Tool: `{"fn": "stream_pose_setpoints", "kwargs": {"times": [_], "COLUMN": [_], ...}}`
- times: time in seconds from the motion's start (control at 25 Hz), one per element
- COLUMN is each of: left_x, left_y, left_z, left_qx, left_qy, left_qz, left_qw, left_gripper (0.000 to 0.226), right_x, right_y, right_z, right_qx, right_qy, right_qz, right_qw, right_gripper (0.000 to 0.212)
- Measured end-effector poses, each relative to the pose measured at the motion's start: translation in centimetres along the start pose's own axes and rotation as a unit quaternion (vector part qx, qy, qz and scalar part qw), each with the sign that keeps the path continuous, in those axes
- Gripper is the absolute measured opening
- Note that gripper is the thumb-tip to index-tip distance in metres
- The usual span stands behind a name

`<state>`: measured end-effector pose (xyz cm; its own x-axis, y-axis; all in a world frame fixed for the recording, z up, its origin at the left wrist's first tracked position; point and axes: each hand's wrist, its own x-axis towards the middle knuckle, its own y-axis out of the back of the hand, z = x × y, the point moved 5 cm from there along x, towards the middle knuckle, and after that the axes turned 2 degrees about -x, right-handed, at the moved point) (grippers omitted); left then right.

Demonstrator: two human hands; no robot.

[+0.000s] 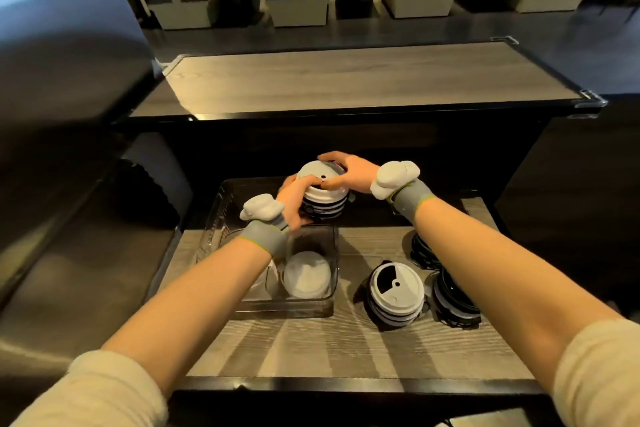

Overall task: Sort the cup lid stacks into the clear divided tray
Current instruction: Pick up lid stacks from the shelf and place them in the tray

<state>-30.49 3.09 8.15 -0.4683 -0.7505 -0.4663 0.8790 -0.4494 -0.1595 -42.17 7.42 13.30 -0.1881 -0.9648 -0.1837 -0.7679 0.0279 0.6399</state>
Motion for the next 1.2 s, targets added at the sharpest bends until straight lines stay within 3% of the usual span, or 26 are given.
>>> {"fn": "stream_pose_setpoints", "kwargs": {"times": [0.16, 0.48, 0.56, 0.64, 0.72, 0.8, 0.92, 1.0, 1.2], "left_x": [-2.1, -2.5, -2.4, -2.1, -1.4, -1.1, -0.8, -0.7, -0.8], "left_y": [2.3, 10.1, 11.7, 13.7, 16.0, 18.5, 21.0, 21.4, 21.0], "left_z": [0.7, 2.2, 2.2, 2.3, 2.5, 3.2, 4.2, 4.5, 3.6], "left_qx": [-0.099, -0.129, -0.105, -0.071, -0.06, -0.074, -0.08, -0.077, -0.085], "left_qy": [0.013, -0.017, -0.021, -0.023, -0.02, -0.042, -0.078, -0.091, -0.081], "left_qz": [-0.058, -0.038, -0.017, 0.041, 0.102, 0.154, 0.199, 0.199, 0.171], "left_qw": [0.993, 0.991, 0.994, 0.996, 0.993, 0.984, 0.974, 0.973, 0.978], "left_gripper": [0.059, 0.057, 0.045, 0.025, 0.02, 0.031, 0.047, 0.047, 0.048], "right_x": [1.2, 4.4, 5.0, 5.2, 5.1, 4.8, 4.1, 3.7, 3.4], "right_y": [-1.8, -7.7, -8.7, -9.3, -9.6, -10.2, -12.9, -15.2, -17.8], "right_z": [-1.8, -5.7, -6.6, -7.5, -8.0, -7.8, -7.0, -6.9, -6.2], "right_qx": [0.013, 0.12, 0.15, 0.174, 0.167, 0.109, -0.076, -0.189, -0.439], "right_qy": [0.006, 0.001, -0.002, 0.009, 0.028, 0.042, 0.051, 0.093, 0.163], "right_qz": [0.037, 0.025, 0.021, 0.013, 0.02, 0.019, -0.075, -0.112, -0.086], "right_qw": [0.999, 0.992, 0.988, 0.985, 0.985, 0.993, 0.993, 0.971, 0.879], "right_gripper": [0.057, 0.056, 0.054, 0.052, 0.049, 0.044, 0.048, 0.053, 0.061]}}
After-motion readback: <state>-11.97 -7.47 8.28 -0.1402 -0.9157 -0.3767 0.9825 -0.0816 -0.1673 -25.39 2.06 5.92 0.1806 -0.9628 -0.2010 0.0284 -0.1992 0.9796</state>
